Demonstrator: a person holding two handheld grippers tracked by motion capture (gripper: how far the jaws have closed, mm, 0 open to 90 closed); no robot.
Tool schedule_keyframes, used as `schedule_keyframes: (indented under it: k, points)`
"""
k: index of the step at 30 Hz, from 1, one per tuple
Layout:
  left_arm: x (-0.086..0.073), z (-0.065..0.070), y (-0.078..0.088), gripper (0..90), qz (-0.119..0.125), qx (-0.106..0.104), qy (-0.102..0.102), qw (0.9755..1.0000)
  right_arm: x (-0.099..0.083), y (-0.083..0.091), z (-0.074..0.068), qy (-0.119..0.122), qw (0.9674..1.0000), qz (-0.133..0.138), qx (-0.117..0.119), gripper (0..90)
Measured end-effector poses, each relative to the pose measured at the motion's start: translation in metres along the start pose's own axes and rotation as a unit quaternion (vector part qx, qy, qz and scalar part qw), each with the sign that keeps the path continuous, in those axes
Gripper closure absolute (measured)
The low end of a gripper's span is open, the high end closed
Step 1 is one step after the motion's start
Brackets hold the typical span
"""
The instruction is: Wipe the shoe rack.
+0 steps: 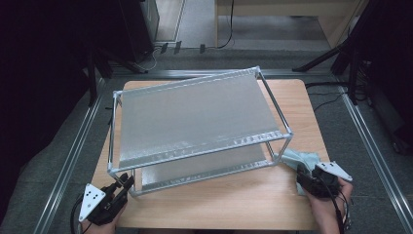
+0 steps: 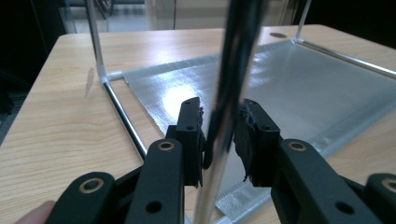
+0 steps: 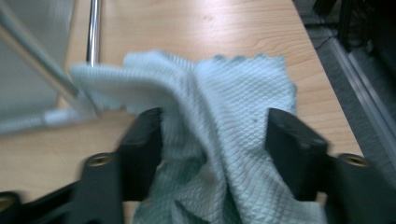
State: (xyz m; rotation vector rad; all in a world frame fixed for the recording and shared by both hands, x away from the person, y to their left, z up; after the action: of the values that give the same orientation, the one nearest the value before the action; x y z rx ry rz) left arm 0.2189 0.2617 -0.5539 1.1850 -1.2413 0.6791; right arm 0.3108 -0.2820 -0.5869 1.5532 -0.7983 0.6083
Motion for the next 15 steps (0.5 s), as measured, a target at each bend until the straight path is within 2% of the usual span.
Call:
schedule_keyframes:
  k: [1,2,3,5,7,8,10,13,15]
  points:
    - [0.0,0.0,0.0,72.3,0.0,0.001,0.0,1.0,-0.003,-0.002,-0.002,0.011,0.9999,-0.007,0.008,52.5]
    - [0.0,-0.001,0.0,73.6,0.002,0.001,0.004,1.0,-0.005,-0.003,-0.003,0.019,0.9997,-0.013,0.01,63.5]
    - [-0.001,-0.001,0.001,75.0,0.001,0.002,0.005,1.0,-0.007,-0.005,-0.003,0.03,0.9994,-0.015,0.009,70.8]
    - [-0.002,-0.002,0.002,76.3,-0.001,0.0,0.004,1.0,-0.007,-0.006,-0.002,0.047,0.9988,-0.015,0.004,79.9]
    - [-0.002,-0.002,0.004,76.9,-0.001,0.001,0.005,1.0,-0.001,-0.002,-0.001,0.054,0.9985,-0.002,0.004,82.7]
    - [-0.002,-0.002,0.005,77.1,0.0,0.0,0.005,1.0,0.004,0.002,-0.001,0.055,0.9984,0.012,0.006,83.5]
    - [-0.002,-0.002,0.006,77.1,0.001,0.0,0.007,1.0,0.017,0.013,-0.002,0.057,0.9966,0.057,0.015,83.9]
    - [-0.002,-0.002,0.007,77.1,0.002,-0.001,0.009,1.0,0.033,0.032,-0.007,0.063,0.991,0.114,0.031,83.9]
    - [-0.002,-0.001,0.007,76.9,0.003,-0.003,0.015,0.9999,0.04,0.042,-0.012,0.064,0.9878,0.135,0.044,83.7]
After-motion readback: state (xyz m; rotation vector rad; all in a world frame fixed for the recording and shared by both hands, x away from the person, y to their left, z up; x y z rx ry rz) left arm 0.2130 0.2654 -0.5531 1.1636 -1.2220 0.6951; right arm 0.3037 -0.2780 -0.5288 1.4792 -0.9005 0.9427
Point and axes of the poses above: each handheld gripper's, and its own axes: y roughly backward along the jaws, x roughly out of its top, z roughly to its right, the point moved 9 cm from there along -y, roughly forward along the jaws, and after that the axes turned 10 degrees about -y, right-handed, at the moved point
